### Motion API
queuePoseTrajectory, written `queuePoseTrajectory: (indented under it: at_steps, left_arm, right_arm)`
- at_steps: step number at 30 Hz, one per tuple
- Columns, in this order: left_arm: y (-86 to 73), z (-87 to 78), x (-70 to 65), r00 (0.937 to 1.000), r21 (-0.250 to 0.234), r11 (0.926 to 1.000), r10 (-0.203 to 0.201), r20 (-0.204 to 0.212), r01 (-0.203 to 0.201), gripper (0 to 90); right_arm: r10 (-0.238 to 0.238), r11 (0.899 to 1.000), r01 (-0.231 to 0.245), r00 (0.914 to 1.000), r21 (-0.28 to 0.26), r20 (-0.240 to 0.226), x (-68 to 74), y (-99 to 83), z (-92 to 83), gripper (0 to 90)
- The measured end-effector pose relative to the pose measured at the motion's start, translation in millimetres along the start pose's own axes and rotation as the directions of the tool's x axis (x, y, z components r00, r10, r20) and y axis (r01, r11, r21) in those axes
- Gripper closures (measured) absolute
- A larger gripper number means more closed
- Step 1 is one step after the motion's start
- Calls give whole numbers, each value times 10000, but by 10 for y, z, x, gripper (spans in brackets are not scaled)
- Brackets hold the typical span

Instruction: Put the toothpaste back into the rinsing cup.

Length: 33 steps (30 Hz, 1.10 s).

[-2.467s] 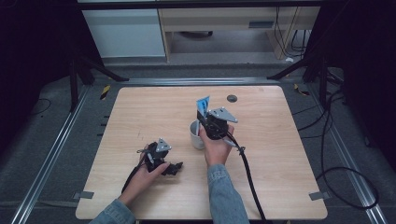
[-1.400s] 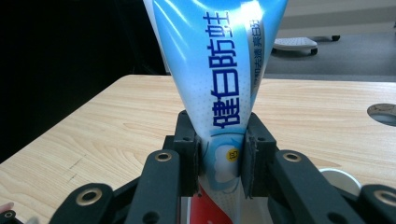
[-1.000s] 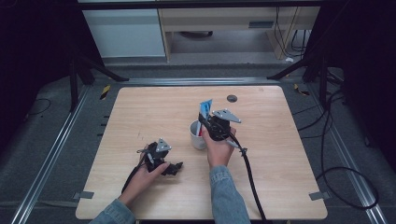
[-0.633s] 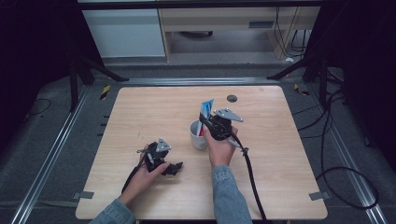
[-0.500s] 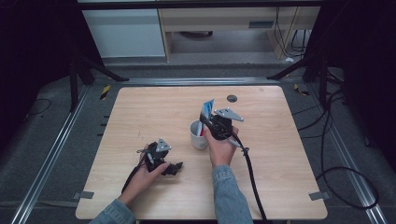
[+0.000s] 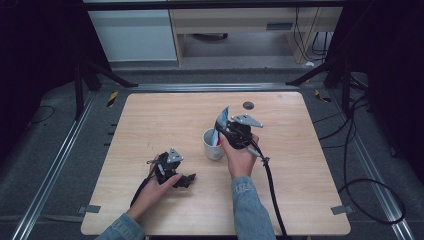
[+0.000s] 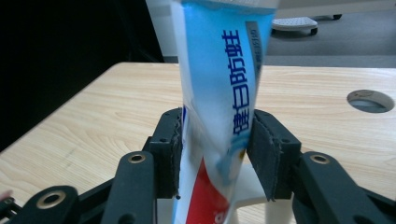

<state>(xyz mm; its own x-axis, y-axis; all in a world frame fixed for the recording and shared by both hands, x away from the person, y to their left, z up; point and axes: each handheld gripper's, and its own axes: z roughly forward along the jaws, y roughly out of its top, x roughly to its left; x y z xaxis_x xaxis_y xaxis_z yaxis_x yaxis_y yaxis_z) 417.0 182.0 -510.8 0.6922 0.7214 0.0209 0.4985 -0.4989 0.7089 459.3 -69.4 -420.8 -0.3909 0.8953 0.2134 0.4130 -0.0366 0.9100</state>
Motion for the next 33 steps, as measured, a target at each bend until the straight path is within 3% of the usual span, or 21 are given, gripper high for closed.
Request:
queuePoseTrajectory:
  at_steps: [6, 13, 20, 27, 28, 32, 33]
  left_arm:
    - [2, 2, -1, 10000, -5, 10000, -1, 2, 1, 0]
    - [2, 3, -1, 10000, -2, 10000, 1, 3, -1, 0]
    - [2, 3, -1, 10000, -5, 10000, -3, 1, 3, 0]
    - [2, 4, -3, 10000, -27, 10000, -32, -5, 32, 0]
    - [3, 4, -2, 10000, -26, 10000, -15, -19, 15, 0]
    - [4, 4, -1, 10000, -13, 10000, 4, -25, -4, 0]
    - [4, 5, 0, 10000, -23, 10000, 8, -8, -8, 0]
  right_arm:
    - [-544, 9983, 535, 9976, 221, 434, 7, 40, -38, 534]
    - [-489, 9986, 480, 9981, 230, 367, 19, 50, -41, 524]
    - [-723, 9970, 713, 9968, 284, 348, 69, 78, -56, 502]
    - [-1396, 9876, 1333, 9873, 832, 756, 128, 173, -83, 389]
    - [-1522, 9838, 1426, 9846, 1088, 859, 136, 191, -78, 315]
    - [-1735, 9777, 1605, 9807, 1358, 898, 139, 211, -58, 249]
    - [-2031, 9711, 1861, 9732, 1495, 1077, 151, 226, -49, 201]
